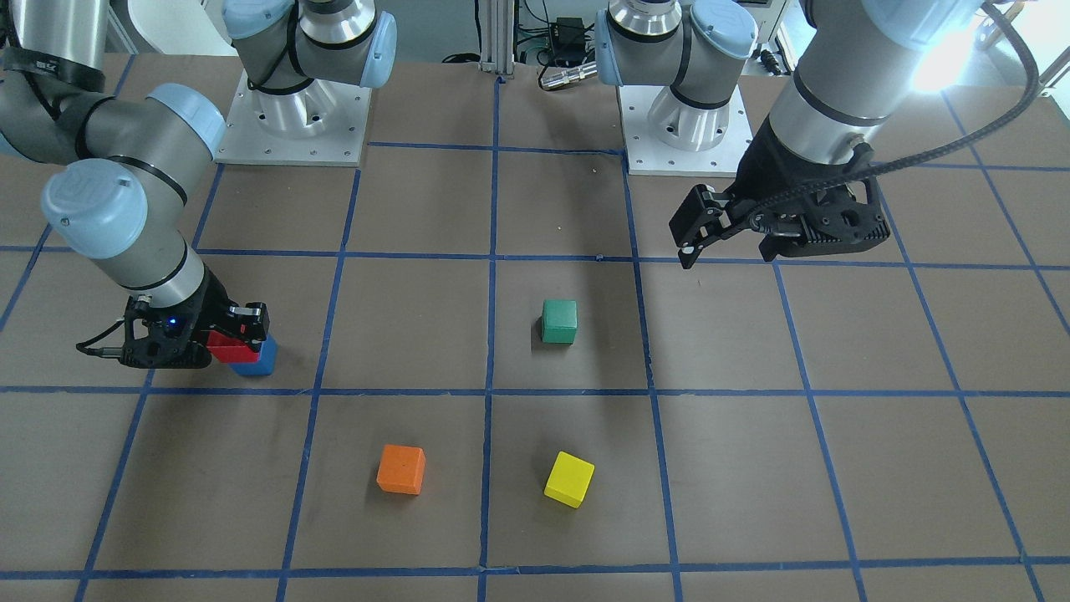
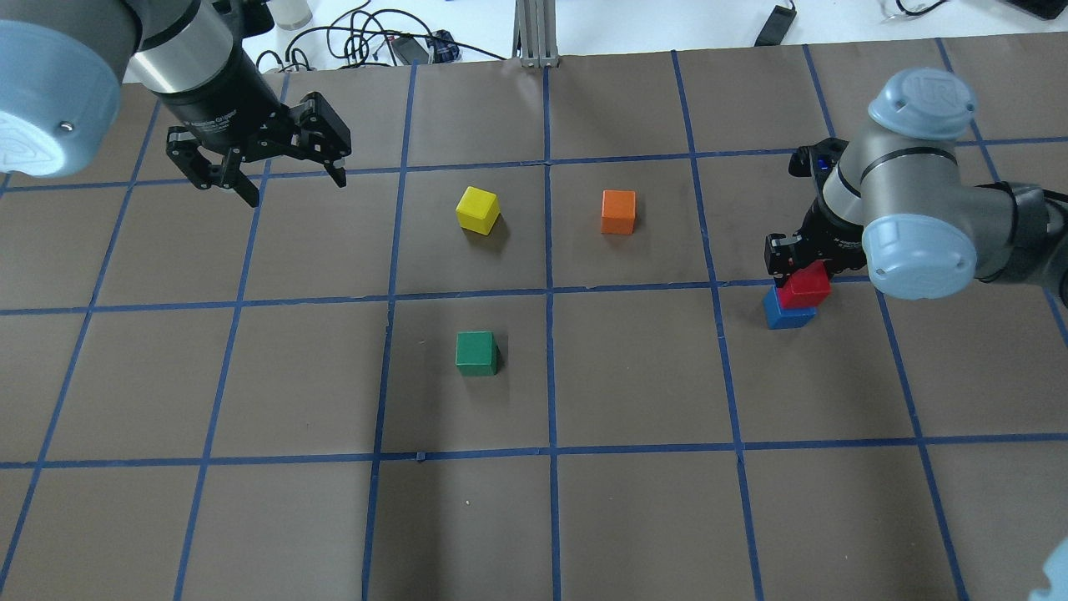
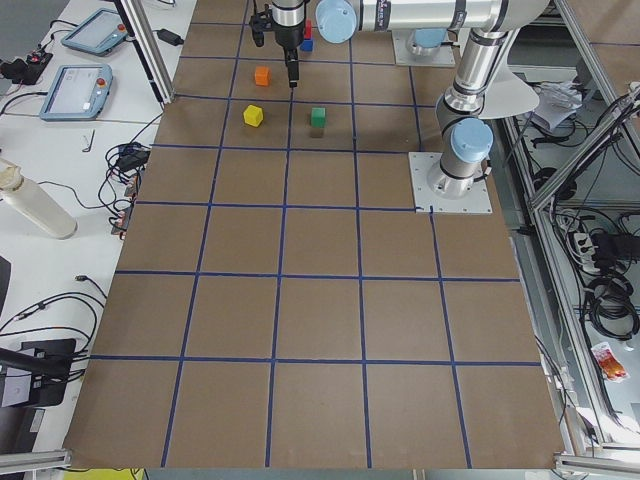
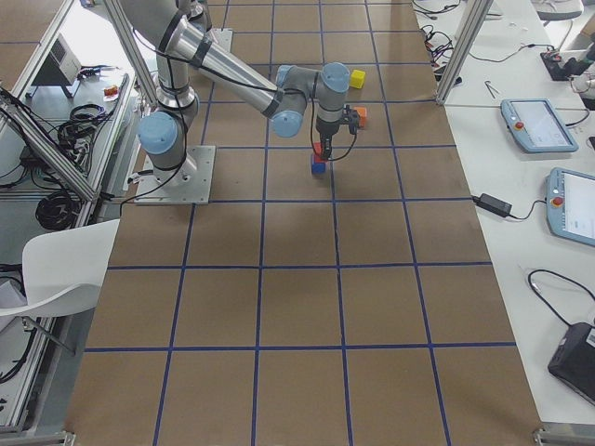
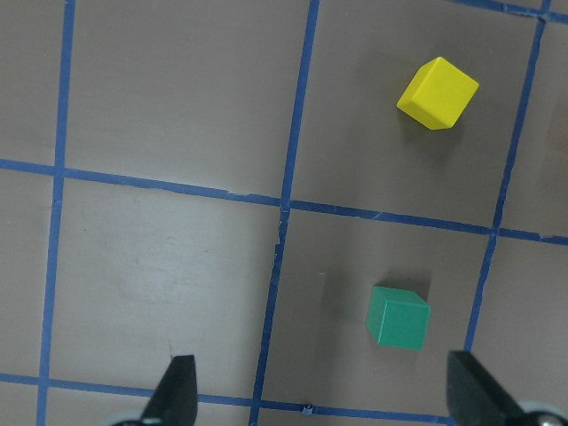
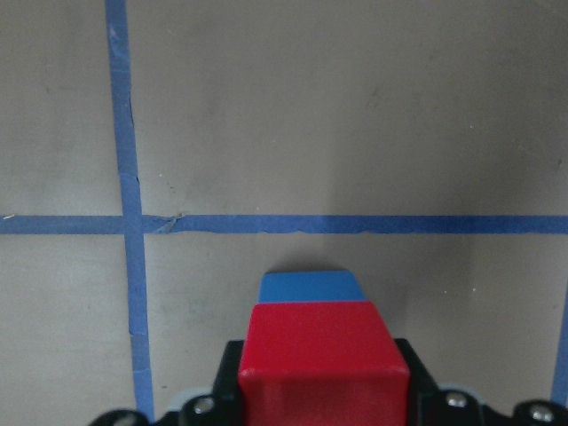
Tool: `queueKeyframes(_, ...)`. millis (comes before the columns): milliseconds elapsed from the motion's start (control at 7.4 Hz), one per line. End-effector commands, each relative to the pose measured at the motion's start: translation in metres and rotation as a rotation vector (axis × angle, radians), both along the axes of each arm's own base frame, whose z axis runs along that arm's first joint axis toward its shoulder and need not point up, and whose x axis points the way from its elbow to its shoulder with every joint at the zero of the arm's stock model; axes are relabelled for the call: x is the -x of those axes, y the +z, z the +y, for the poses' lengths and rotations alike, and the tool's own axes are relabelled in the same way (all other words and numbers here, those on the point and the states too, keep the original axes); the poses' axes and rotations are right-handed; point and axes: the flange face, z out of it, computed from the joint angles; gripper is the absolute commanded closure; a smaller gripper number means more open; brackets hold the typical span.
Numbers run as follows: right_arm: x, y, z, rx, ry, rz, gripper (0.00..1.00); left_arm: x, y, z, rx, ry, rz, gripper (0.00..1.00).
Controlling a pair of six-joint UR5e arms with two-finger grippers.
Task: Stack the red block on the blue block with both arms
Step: 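Lower the red cube onto the blue cube and open the right gripper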
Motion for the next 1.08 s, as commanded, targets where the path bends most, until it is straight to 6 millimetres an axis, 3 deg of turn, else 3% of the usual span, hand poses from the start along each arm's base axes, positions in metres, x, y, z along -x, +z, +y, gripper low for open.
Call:
queueKeyframes(0,0.0003,0.0027,0.0031,-0.009,-0.009,0.007,0.87,0.0000,0.0019,-0.0007,0.004,0.000,0.000,0.00)
queueKeyframes(541,-0.0006,0.0000,0.0046,-0.015,-0.006,0.008,0.84,-0.0009,0.0034,-0.0025,0.007,0.002,0.000,0.00)
queueKeyframes(811,-0.0021,-0.0036,0.0064,-0.019,-0.014,-0.004,0.69,-0.0009,0.0024,-0.0029,0.004,0.002,0.000,0.00)
queueKeyframes(946,-0.0013,-0.0060,0.0060,-0.024,-0.014,-0.005,0.51,-0.0009,0.0024,-0.0029,0.004,0.002,0.000,0.00)
